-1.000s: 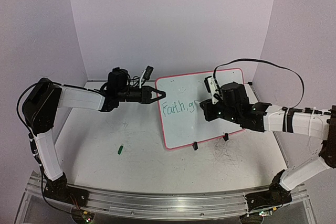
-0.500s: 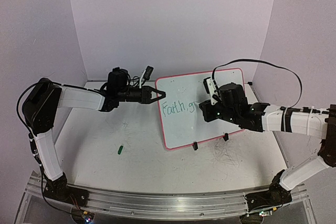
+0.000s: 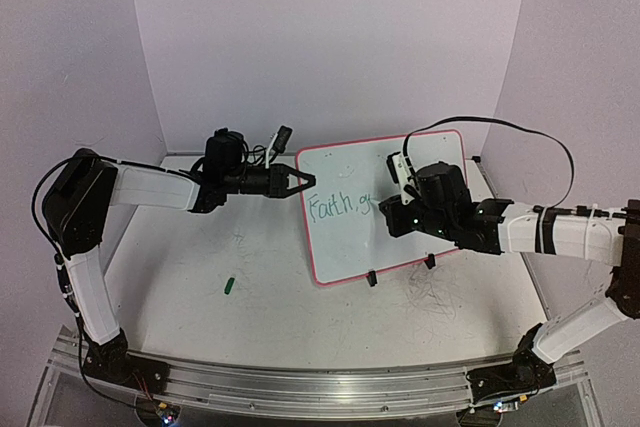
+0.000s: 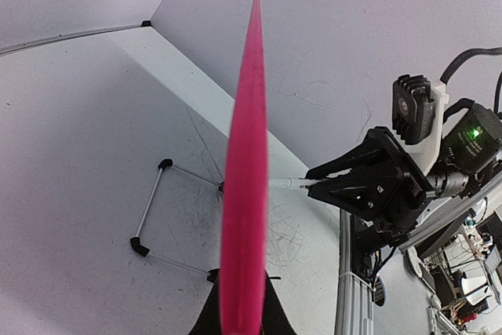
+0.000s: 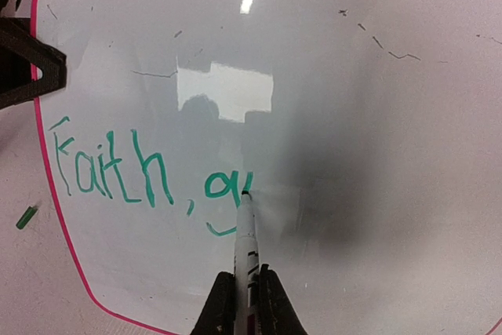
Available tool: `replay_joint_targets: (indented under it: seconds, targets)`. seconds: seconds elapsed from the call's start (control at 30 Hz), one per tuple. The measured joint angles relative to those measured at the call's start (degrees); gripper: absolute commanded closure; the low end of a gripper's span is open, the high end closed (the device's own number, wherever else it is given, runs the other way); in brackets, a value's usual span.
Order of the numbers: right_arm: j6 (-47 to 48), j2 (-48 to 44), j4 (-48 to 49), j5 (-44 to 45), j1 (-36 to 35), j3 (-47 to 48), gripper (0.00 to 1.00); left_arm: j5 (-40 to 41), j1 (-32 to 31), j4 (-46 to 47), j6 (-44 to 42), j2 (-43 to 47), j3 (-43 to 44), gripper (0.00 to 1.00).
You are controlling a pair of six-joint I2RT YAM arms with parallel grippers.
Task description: Write a sentence on the whiteboard
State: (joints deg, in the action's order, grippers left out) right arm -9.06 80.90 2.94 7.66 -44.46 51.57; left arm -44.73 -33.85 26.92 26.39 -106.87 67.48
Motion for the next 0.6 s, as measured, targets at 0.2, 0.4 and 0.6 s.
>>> replay_joint_targets:
  seconds: [0.2, 0.4, 0.6]
  targets:
    - [0.00, 0.00, -0.34, 0.86, -0.13, 0.03, 1.00, 0.05, 0.00, -0.02, 0.00, 0.02, 0.00, 1.00]
    - [-0.03, 0.00, -0.84, 2.39, -0.27, 0.53, 1.00, 0.10, 0.00, -0.04, -0.01, 0.01, 0.00, 1.00]
    - [-0.04, 0.25, -0.85, 4.50, -0.20, 2.21, 1.00, 0.00, -0.02, -0.05, -0.20, 0.11, 0.00, 1.00]
